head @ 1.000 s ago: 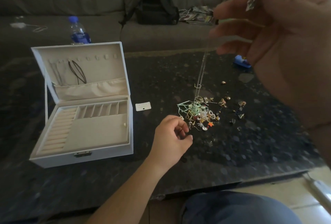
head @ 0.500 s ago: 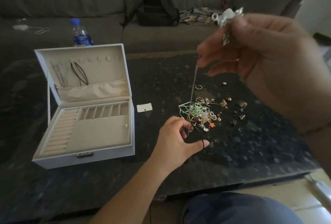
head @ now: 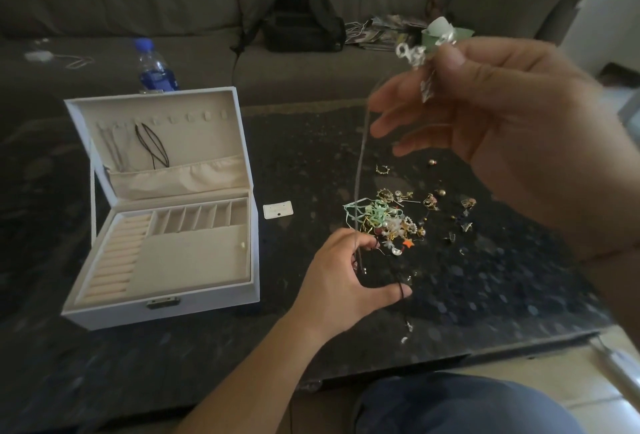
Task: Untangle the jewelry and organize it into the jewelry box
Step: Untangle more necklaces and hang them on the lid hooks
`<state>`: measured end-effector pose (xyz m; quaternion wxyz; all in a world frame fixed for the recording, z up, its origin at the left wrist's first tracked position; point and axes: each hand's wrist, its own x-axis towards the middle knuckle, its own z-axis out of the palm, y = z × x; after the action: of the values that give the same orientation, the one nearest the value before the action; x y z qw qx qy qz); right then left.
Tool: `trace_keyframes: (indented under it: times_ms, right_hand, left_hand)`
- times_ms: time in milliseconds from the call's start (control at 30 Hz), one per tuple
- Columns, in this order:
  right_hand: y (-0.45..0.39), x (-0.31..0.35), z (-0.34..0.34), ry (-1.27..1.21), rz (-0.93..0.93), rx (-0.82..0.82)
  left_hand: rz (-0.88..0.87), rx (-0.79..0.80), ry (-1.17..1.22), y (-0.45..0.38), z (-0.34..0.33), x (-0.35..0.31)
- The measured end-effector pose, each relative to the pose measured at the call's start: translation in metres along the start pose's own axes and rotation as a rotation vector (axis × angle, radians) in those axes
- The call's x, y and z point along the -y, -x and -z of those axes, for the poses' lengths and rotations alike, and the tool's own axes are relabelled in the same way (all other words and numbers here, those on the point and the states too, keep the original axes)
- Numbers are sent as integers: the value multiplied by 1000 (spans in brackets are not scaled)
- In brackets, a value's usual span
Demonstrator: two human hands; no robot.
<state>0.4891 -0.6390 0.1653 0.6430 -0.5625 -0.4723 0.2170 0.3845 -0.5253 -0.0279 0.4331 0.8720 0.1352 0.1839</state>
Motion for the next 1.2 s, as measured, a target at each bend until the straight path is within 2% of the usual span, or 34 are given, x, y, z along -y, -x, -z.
trace_keyframes:
  times_ms: [200,400,500,700,900,967,1100,1200]
  right_hand:
    - [0,2,1,-62,61,-8]
    - [-4,7,3,-91,103,-26]
    - [-5,6,5,-97,109,-52]
    - [-6,3,16,-98,138,-126]
    - [-7,-7,34,-95,149,-215]
    - [-5,-14,43,-92,144,-236]
    - [8,-33,66,-43,108,-291]
    - [35,-51,84,68,39,-306]
  left_hand:
    - [63,30,57,0,-3,4]
    - [104,-49,229,1,-9,9]
    - [153,-59,401,-1,-8,12]
    - [185,0,609,7,0,11]
    - [217,139,845,13,8,3]
    - [233,142,830,14,12,3]
    - [228,108,550,13,26,3]
    - [231,115,439,11,38,-2]
